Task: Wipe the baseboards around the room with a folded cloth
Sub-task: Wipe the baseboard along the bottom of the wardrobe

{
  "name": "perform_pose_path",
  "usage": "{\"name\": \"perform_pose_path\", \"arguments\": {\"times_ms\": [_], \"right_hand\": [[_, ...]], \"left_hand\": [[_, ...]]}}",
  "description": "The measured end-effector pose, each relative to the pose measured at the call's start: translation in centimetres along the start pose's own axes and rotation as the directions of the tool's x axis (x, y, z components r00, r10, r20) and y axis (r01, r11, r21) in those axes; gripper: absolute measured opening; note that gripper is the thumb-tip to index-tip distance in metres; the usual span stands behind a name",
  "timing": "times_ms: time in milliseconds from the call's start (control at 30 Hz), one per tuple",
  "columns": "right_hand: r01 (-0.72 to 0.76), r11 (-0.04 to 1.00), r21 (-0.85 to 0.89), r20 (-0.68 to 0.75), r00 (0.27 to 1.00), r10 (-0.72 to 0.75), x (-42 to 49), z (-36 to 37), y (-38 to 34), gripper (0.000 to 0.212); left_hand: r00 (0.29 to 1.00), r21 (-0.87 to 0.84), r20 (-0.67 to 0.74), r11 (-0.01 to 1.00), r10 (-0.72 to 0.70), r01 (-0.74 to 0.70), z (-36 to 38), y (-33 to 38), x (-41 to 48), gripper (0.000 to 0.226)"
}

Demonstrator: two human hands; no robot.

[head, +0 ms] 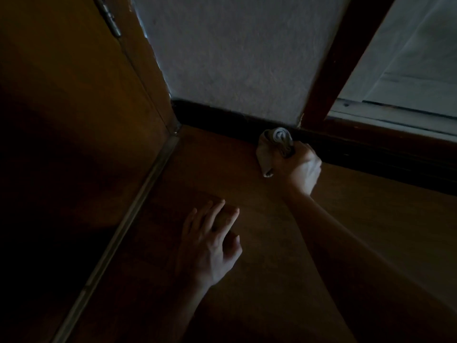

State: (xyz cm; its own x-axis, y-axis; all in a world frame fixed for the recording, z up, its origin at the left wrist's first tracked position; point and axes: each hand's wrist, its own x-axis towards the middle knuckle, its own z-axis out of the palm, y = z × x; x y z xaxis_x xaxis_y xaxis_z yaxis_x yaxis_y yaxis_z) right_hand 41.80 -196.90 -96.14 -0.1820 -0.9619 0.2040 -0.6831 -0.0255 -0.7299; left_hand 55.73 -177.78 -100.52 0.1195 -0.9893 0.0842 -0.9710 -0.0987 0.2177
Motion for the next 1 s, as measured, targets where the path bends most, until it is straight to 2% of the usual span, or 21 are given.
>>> {"name": "perform_pose_path", "arguments": {"times_ms": [100, 233, 333, 500, 700, 833, 1000], "right_hand": [[0.027, 1.0, 0.005, 0.073, 0.997, -0.028, 0.1, 1.2, -1.7, 0.025], [0.024, 1.0, 0.017, 0.07, 0.997, -0.025, 0.3, 0.4, -1.3, 0.024], [0.022, 1.0, -0.021, 0.026, 0.999, -0.021, 0.4, -1.5, 0.9, 0.023], [-0.074, 0.997, -0.037, -0.121, 0.99, 0.069, 0.2, -4.3, 4.8, 0.019], [0.008, 0.998, -0.062, -0.047, 0.999, -0.011, 0.8, -4.2, 4.3, 0.021], [-0.042, 0.997, -0.059, -0.134, 0.99, 0.034, 0.7, -5.0, 5.7, 0.021], [0.054, 0.996, -0.076, -0.021, 0.998, -0.056, 1.1, -4.5, 4.9, 0.023]], "left_hand": [[1.0, -0.006, 0.0, 1.0, -0.005, 0.005, 0.0, -0.1, 0.0, 0.059], [1.0, -0.007, -0.021, 1.0, 0.006, -0.006, 0.1, -0.1, -0.2, 0.059], [1.0, 0.008, -0.009, 1.0, 0.008, -0.008, 0.3, -0.2, -0.1, 0.06], [1.0, 0.023, 0.02, 1.0, -0.007, 0.006, -0.1, 0.0, -0.1, 0.06], [0.999, 0.011, 0.036, 1.0, -0.01, 0.009, -0.4, 0.2, -0.1, 0.06], [0.999, 0.016, 0.041, 1.0, -0.014, 0.013, -0.4, 0.3, 0.0, 0.06], [1.0, 0.031, 0.019, 1.0, -0.004, 0.003, -0.1, 0.2, -0.1, 0.06]]}}
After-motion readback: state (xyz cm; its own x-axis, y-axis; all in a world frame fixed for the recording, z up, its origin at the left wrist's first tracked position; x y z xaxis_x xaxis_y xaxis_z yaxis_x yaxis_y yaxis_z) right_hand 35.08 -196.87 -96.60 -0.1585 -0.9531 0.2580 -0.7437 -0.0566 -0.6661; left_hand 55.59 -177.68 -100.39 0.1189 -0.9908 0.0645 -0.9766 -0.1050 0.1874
